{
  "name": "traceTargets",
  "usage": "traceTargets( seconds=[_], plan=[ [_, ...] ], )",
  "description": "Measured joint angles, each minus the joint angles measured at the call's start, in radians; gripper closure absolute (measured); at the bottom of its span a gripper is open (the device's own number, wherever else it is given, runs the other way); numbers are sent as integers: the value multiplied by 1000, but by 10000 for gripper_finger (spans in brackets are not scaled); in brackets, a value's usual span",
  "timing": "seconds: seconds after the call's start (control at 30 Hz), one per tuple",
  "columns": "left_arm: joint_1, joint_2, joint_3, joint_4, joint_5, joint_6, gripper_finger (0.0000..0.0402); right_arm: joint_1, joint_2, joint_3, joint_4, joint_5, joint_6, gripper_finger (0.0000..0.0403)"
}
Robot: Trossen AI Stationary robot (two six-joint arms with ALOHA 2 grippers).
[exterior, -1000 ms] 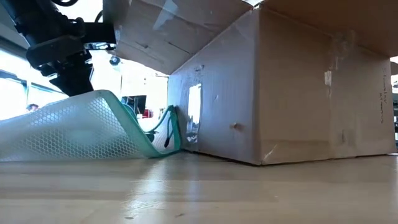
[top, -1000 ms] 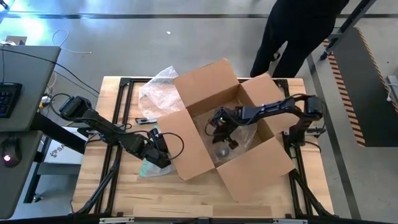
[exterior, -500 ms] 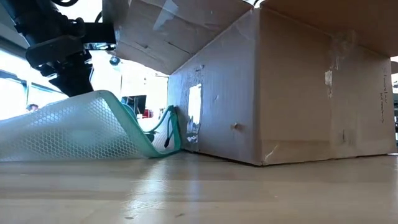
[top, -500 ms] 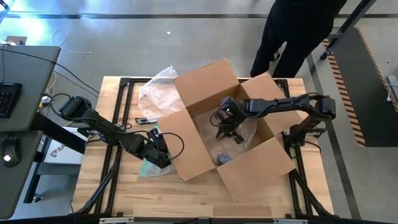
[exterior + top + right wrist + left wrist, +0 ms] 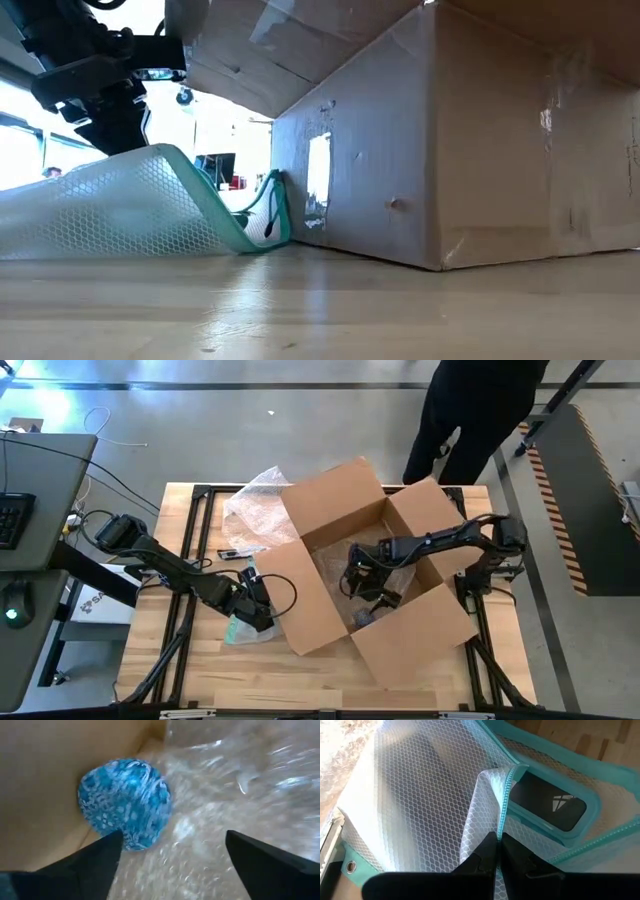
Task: Unpack boxes
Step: Put the blue scented candle into the white zip bag
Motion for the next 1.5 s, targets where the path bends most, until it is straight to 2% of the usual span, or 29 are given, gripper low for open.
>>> traceTargets(
  seconds=[0.13, 0.4, 0.7, 0.93, 1.07, 1.2, 1.27, 1.4, 1.5],
  plan=[
    [0, 0, 0, 0, 0, 18, 402, 21, 2, -68, 114, -57, -70, 45],
    [-1, 0, 0, 0, -1, 32, 402, 95, 2, -202, 409, -103, -74, 90],
    [-1, 0, 0, -2, 3, 36, 402, 151, 62, -214, 535, -175, 106, 158],
    [-1, 0, 0, -3, 9, 35, 402, 139, 61, -214, 671, -232, 459, 200],
    [0, 0, 0, -5, 27, 34, 402, 92, 45, -213, 653, -165, 617, 203],
    [1, 0, 0, -5, 30, 33, 402, 34, -8, -213, 583, -5, 720, 204],
    [1, 0, 0, -5, 30, 34, 402, 9, -54, -211, 518, 108, 721, 204],
    [1, 0, 0, -5, 30, 33, 402, -30, -147, -172, 290, 330, 618, 204],
    [1, 0, 0, -5, 30, 33, 402, -61, -199, -115, 123, 377, 546, 204]
  ],
)
